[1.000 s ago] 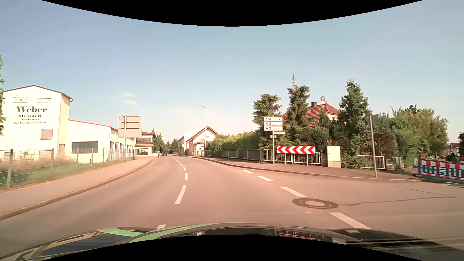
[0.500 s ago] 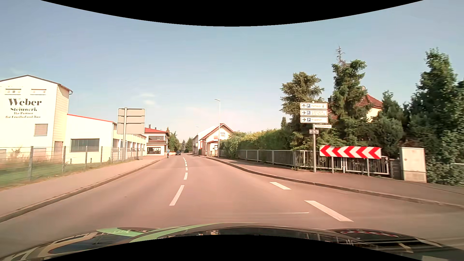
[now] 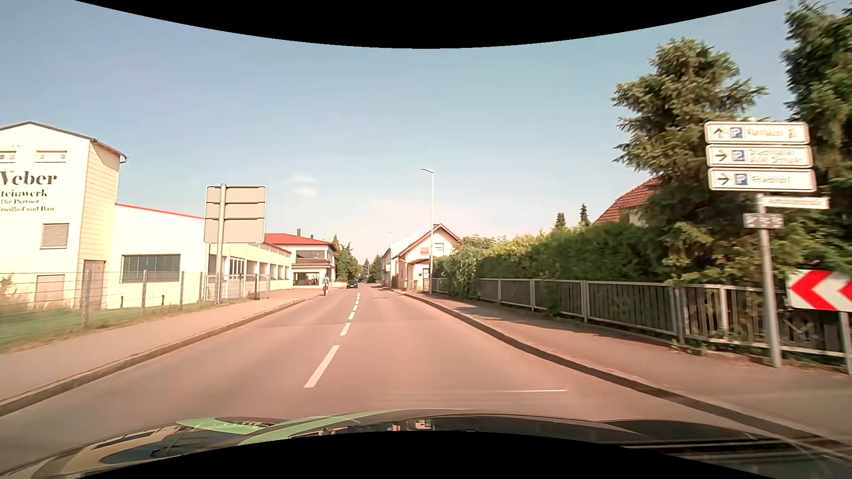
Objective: Follow the waypoints while adhering to traffic rules and regulations
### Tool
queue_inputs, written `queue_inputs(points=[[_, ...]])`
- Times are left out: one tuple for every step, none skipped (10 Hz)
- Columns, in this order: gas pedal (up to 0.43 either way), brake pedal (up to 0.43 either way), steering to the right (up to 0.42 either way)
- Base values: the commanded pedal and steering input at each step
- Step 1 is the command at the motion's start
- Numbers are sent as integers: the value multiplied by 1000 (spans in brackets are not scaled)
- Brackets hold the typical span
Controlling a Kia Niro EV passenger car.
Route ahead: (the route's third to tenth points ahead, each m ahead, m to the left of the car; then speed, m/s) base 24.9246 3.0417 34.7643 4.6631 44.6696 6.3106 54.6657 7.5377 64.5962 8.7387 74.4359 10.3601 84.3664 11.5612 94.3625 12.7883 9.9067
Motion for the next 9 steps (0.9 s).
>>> queue_inputs(points=[[138, 0, -66], [130, 0, -63], [130, 0, -57], [130, 0, -52], [130, 0, -48], [130, 0, -48], [130, 0, -45], [130, 0, -39], [130, 0, -33]])
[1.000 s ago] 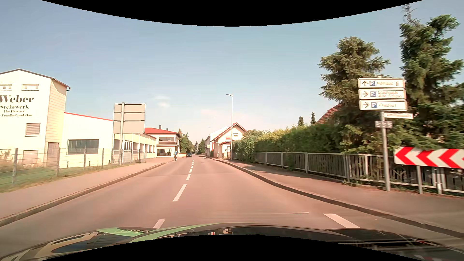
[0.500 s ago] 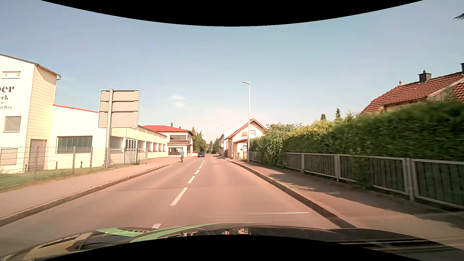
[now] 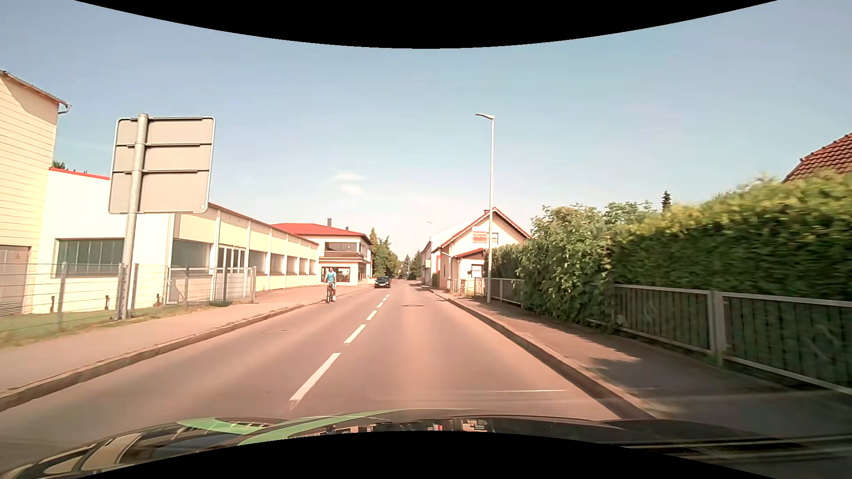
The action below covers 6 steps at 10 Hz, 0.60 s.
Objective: Follow the waypoints while adhering to traffic rules and regulations
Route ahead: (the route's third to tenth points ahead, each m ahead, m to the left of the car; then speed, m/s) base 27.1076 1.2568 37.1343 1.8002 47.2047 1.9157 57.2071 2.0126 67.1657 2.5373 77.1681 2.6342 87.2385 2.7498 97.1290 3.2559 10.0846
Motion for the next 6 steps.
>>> queue_inputs(points=[[130, 0, -27], [130, 0, -25], [130, 0, -25], [138, 0, -24], [138, 0, -24], [138, 0, -21]])
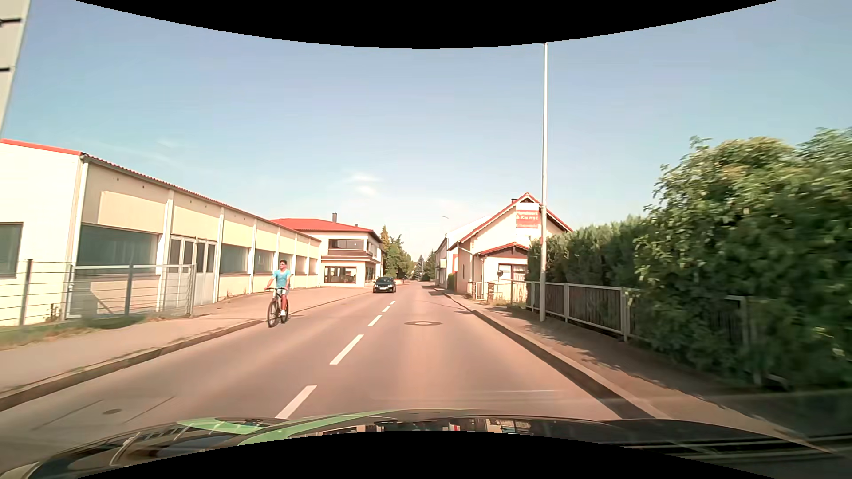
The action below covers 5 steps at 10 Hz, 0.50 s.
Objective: Follow the waypoints while adhering to traffic rules and regulations
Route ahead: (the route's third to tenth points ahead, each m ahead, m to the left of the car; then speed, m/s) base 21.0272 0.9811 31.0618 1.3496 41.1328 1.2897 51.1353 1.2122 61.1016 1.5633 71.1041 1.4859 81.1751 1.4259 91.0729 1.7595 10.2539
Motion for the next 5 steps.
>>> queue_inputs(points=[[138, 0, -18], [138, 0, -18], [138, 0, -18], [157, 0, -18], [177, 0, -12]])
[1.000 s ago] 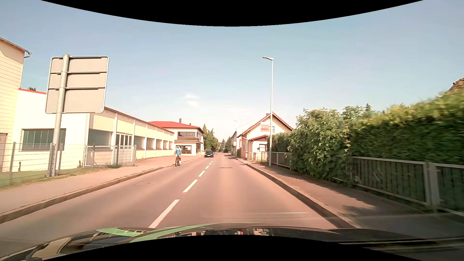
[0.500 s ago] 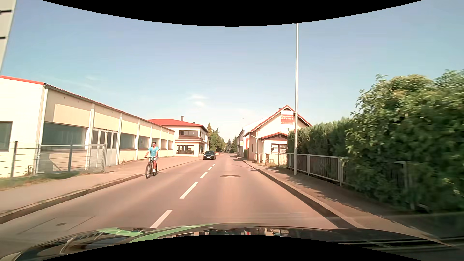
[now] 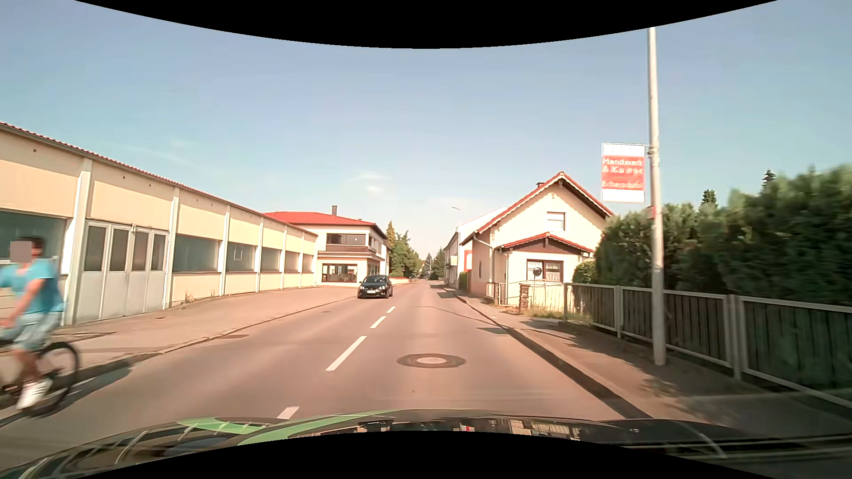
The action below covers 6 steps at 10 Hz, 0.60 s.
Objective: Follow the waypoints while adhering to traffic rules and regulations
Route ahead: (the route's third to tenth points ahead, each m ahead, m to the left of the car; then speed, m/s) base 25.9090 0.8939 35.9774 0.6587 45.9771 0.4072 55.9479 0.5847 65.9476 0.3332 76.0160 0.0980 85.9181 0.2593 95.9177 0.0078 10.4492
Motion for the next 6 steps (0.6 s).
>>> queue_inputs(points=[[189, 0, -7], [197, 0, -3], [197, 0, -3], [197, 0, -3], [197, 0, -3], [197, 0, -3]])
